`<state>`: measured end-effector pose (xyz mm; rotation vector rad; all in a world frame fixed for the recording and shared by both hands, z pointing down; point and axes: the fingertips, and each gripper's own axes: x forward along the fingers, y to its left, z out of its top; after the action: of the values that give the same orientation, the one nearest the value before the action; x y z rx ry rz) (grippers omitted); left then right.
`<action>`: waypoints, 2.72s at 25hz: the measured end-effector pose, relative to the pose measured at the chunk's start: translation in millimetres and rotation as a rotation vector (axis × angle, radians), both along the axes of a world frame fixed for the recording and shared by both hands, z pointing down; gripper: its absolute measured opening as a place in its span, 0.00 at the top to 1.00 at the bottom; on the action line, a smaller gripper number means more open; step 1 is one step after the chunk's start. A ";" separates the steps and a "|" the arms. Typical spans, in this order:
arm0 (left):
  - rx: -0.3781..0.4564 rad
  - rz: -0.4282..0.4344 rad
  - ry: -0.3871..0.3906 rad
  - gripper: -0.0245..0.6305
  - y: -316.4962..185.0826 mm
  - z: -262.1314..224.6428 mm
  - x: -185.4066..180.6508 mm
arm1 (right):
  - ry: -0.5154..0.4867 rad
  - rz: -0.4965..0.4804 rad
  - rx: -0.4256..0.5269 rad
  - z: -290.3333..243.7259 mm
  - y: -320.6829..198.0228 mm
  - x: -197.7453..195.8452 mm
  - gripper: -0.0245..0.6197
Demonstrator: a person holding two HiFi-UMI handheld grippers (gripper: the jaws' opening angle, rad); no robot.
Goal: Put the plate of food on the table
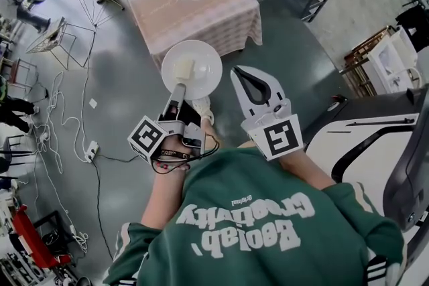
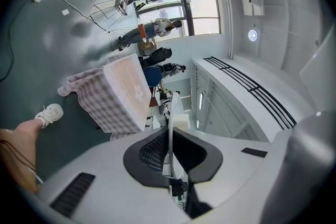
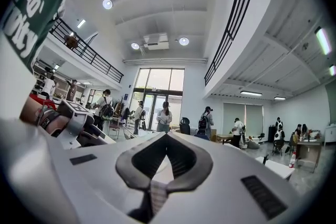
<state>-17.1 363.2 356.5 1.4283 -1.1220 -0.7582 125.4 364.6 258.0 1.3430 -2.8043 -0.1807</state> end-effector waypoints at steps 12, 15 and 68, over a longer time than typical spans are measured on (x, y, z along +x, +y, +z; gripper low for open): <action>-0.018 0.022 0.000 0.92 -39.6 4.9 -7.2 | 0.012 0.005 -0.046 11.4 -30.1 -10.2 0.94; -0.009 0.032 -0.009 0.92 -51.0 -0.7 -11.3 | 0.020 0.003 -0.040 8.6 -38.1 -16.9 0.94; -0.025 0.124 0.013 0.92 -321.3 -10.0 -83.1 | 0.036 0.085 -0.107 0.6 -293.4 -96.1 0.94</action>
<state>-100.2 41.9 346.5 1.4562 -1.0195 -0.6624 29.4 71.2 258.5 1.4159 -2.6799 -0.0520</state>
